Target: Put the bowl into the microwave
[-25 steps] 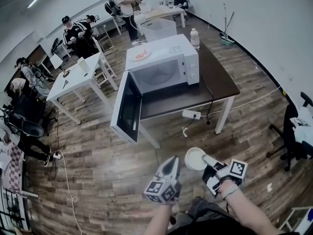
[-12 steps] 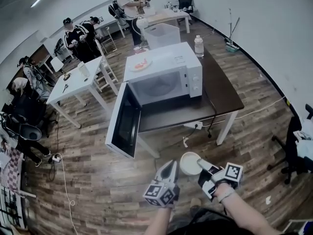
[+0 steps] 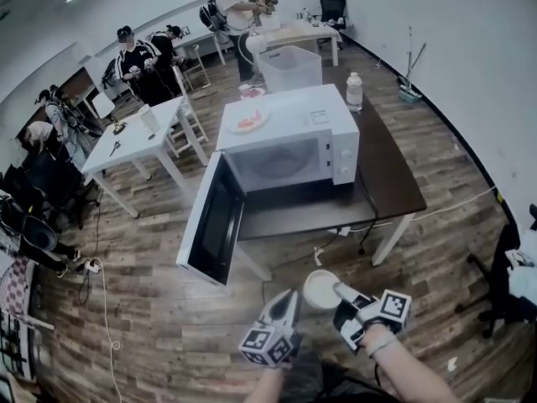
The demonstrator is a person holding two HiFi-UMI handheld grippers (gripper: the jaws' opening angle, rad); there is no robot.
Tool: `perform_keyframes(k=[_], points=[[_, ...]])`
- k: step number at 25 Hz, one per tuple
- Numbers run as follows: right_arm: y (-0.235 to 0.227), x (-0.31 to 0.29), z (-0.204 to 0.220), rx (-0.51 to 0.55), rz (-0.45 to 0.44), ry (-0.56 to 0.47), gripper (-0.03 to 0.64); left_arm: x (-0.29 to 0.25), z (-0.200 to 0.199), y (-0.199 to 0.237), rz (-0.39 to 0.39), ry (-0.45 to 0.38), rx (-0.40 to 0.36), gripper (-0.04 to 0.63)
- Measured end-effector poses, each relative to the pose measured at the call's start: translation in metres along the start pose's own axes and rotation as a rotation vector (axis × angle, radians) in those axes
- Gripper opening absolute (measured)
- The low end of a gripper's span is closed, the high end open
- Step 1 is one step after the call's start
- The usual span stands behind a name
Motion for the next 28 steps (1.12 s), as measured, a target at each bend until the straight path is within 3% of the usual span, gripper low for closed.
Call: perform_keyframes(k=[19,28], points=[[0.021,-0.088,-0.078,0.003,0.035,-0.025,0.091,-0.079,-0.053,0.063,0.06,0.018,-0.006,0.0],[0.034,-0.137,-0.112,0.039,0.032,-0.055,0.091,-0.107,-0.085,0.1,0.052,-0.013,-0.054,-0.001]])
Point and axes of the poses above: the fingertips, and each gripper's own axes: x backward along the fingers, y to its left, z out of its underside, the point moved 4 cm from there along x, backward along the fingers, and after that the axes turned 13 degrees about y, right-handed, at the moved point
